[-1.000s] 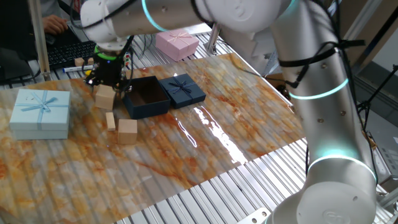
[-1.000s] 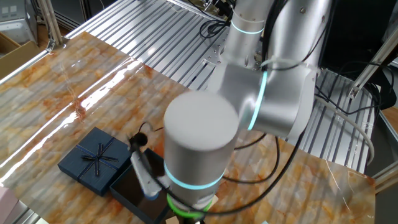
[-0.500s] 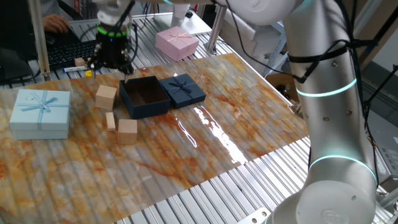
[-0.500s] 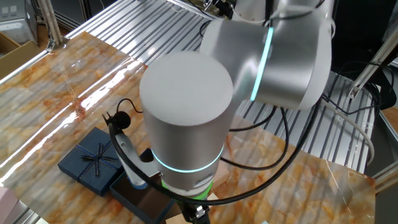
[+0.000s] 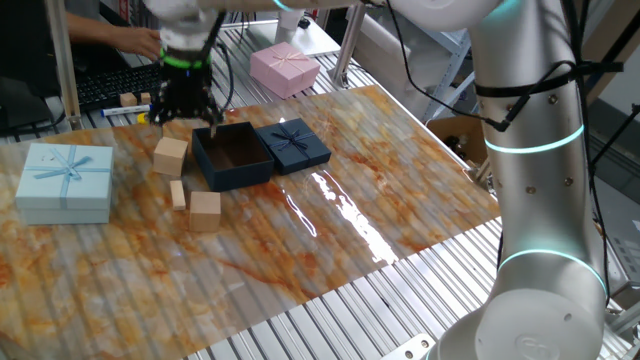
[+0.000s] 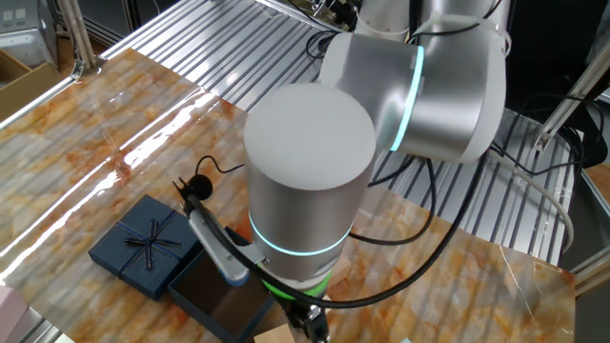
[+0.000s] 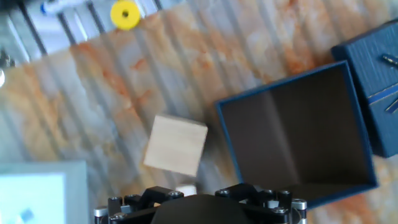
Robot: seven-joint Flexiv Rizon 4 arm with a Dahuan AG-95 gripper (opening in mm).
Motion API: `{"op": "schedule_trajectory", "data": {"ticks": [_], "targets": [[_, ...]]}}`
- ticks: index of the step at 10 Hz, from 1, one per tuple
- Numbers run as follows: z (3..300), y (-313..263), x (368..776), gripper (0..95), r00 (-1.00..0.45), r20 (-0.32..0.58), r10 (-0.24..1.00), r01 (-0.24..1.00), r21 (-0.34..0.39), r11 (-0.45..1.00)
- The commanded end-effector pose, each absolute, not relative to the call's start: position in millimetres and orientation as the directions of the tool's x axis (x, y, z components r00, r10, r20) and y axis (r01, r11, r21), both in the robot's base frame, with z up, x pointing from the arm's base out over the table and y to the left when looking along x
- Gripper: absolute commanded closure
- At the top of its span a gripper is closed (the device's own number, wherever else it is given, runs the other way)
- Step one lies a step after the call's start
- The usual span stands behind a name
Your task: Take everything out of the gift box
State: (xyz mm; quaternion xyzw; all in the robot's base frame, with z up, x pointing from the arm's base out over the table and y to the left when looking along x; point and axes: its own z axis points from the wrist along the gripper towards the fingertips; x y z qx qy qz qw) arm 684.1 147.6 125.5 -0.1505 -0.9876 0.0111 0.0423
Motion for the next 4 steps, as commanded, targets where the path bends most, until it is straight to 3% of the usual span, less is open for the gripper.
{"op": "schedule_trajectory", "data": {"ticks": [1,4], "targets": [[149.4,138.0,677.4,0.0,-0.968,0.101,0.229,0.221,-0.078,0.972],[152.9,133.5,676.7,0.0,-0.968,0.106,0.228,0.218,-0.096,0.971]]}}
